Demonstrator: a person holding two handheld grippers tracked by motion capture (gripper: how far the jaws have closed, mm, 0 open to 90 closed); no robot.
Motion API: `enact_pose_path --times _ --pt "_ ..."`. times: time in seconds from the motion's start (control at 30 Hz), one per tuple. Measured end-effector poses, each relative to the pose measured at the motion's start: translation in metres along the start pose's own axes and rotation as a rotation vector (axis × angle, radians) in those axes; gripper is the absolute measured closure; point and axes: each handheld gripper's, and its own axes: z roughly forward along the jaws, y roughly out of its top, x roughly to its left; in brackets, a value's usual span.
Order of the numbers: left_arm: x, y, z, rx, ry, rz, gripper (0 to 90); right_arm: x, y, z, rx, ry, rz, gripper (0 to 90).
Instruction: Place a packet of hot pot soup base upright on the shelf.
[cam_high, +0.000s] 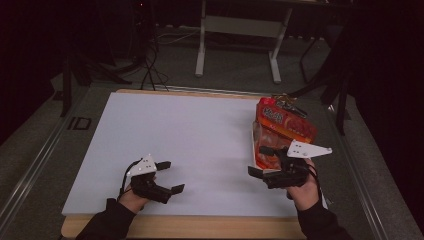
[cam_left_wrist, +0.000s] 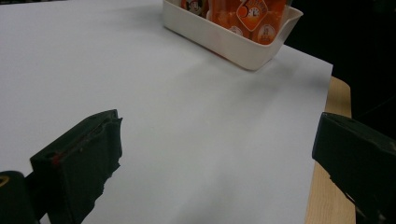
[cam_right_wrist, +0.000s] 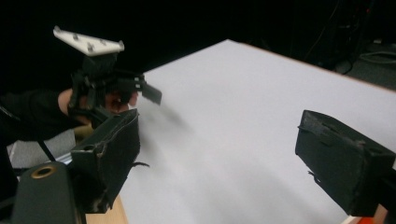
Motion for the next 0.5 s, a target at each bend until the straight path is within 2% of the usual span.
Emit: enact_pose_path --times 0.2,0.33,0.5 --pt "-0.001 0.000 0.000 -0.003 -0.002 0.003 1.8 0.000 -0.012 0.011 0.026 0.009 0.014 14.0" --pt "-0.001 0.000 0.000 -0.005 -0.002 0.005 1.8 0.000 -0.022 0.018 0.044 -0.009 -0.009 14.0" --pt "-0.002 0.000 0.000 -0.010 -0.001 0.007 1.8 -0.003 -0.032 0.028 0.078 0.000 -0.014 14.1"
